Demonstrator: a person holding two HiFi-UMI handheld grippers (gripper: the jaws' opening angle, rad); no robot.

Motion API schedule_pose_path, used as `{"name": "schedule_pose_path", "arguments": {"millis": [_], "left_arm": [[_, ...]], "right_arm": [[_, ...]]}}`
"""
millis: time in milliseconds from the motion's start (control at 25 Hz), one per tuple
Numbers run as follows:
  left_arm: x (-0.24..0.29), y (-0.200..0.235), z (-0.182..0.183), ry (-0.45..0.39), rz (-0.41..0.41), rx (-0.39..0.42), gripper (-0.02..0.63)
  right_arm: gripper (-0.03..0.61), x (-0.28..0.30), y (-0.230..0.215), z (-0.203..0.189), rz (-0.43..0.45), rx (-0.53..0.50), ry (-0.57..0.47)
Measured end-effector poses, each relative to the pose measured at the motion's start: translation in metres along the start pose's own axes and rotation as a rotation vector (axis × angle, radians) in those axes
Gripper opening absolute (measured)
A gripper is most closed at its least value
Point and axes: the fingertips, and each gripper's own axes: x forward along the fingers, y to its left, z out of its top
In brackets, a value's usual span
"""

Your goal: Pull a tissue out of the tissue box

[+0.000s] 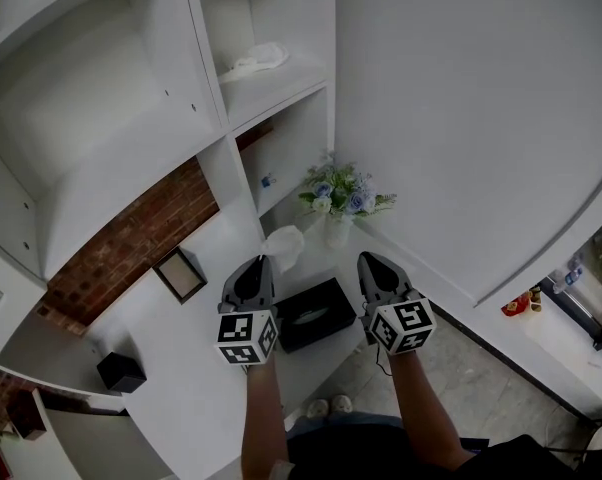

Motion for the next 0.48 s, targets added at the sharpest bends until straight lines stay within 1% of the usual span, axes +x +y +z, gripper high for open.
{"name": "schedule_pose_path", "arguments": {"millis": [480], "left_arm": [[0.001,-0.004,-0.012,0.04,-0.029,-0.006,0.012]], "right_arm": [[-0.002,0.006,0.002,-0.005,0.009,0.003,0.016]]}}
